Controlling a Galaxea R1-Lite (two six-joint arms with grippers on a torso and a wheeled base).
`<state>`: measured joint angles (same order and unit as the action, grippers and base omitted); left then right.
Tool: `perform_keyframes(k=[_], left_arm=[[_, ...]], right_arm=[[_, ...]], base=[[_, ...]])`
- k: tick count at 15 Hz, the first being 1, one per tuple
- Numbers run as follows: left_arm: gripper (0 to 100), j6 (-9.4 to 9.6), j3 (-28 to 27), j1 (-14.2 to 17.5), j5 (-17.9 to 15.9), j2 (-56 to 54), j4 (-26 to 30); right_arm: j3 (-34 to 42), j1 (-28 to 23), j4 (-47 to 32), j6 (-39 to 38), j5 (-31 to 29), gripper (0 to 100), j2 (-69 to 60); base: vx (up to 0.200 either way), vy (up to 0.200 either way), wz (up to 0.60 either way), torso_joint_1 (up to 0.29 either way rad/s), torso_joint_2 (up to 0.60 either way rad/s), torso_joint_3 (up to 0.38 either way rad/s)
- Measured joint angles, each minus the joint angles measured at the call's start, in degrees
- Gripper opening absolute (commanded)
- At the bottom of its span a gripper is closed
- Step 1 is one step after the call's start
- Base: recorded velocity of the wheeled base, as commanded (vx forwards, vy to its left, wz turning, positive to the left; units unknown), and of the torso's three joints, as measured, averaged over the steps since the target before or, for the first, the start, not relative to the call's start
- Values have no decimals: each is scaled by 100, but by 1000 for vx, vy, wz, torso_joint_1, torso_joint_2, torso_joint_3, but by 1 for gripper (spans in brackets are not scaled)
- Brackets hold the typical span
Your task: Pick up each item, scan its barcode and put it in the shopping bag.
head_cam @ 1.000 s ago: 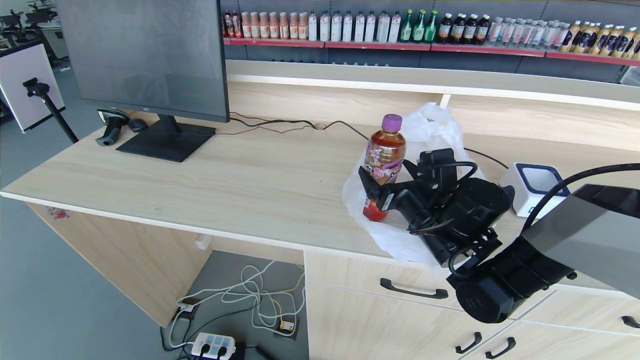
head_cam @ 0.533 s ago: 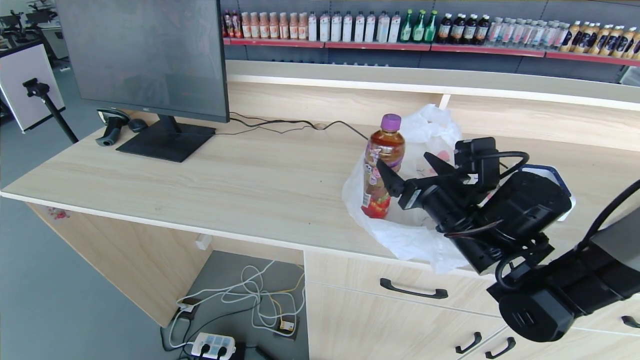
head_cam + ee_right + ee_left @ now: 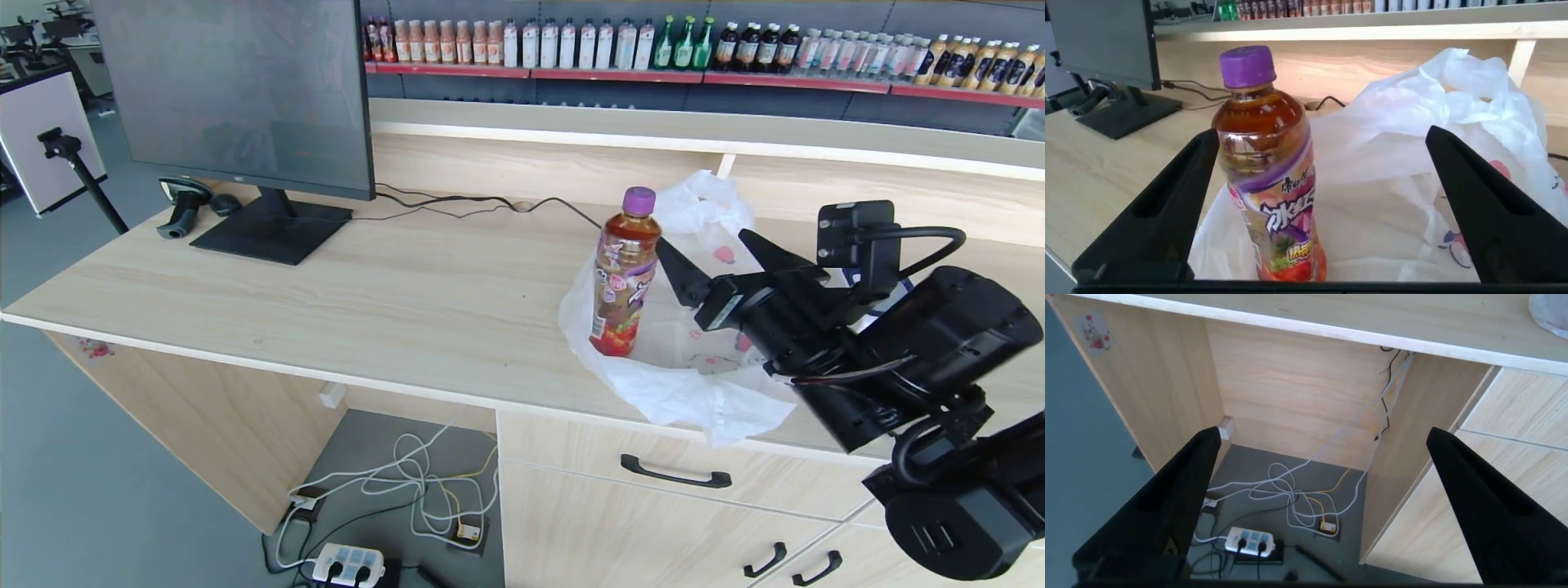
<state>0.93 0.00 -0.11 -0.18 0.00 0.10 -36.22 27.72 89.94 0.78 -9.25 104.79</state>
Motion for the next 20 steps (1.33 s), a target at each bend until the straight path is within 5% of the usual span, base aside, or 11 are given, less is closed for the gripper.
perform_keyframes(k=[4,9,16,20], left_arm=[[100,-4,0,6,0,0,0],[100,-6,0,0,0,0,0],[100,-6,0,6,0,0,0],[100,-72,0,13,7,0,-2]], right_arm=[[-2,-339,0,-2,12,100,-208],[41,-603,9,-18,56,100,-460],[152,-606,0,-12,56,100,-525],[199,-551,-2,37,67,100,-512]], base=[[0,0,0,0,0,0],[0,0,-600,-1,0,0],[0,0,-600,4,4,0],[0,-100,0,1,1,1]])
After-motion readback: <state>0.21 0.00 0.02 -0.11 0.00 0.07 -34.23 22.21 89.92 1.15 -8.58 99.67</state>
